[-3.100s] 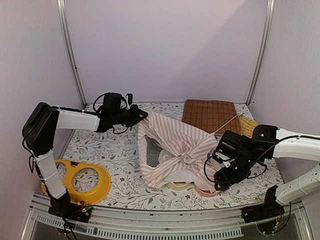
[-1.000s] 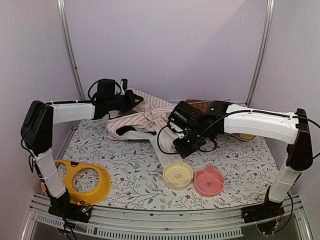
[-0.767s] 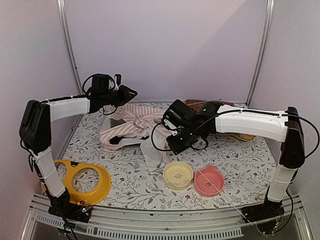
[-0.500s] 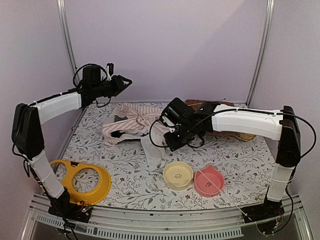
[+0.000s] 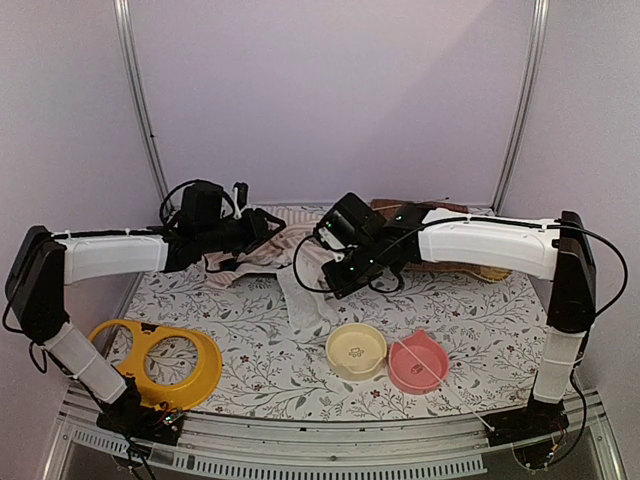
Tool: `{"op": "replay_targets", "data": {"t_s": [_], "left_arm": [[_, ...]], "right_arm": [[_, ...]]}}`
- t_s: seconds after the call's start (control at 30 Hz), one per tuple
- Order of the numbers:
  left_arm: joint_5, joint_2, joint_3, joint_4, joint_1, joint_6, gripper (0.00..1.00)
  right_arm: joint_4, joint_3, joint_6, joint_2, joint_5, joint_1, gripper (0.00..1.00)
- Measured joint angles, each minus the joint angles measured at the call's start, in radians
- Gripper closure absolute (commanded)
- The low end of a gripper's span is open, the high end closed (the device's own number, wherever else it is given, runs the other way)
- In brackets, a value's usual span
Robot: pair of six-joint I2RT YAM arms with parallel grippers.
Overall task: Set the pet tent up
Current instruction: Pass from the right arm to the left
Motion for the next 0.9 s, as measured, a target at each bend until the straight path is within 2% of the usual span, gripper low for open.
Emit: {"op": "replay_targets", "data": {"t_s": [0.27, 0.6, 0.9], "left_arm": [[0.002, 0.064, -0.032, 0.092, -0.066, -0.071, 0.52], [-0.037, 0.124, -0.034, 0.130, -0.076, -0.119, 0.47], [-0.058, 0.155, -0.027, 0.181, -0.079, -0.156, 0.59]], "right_arm": [[0.016, 0.010, -0.010, 0.014, -0.009, -0.001, 1.00], [0.024, 0.010, -0.014, 0.023, -0.013, -0.003, 1.00], [0.033, 0.010, -0.016, 0.024, -0.017, -0.005, 1.00]]}}
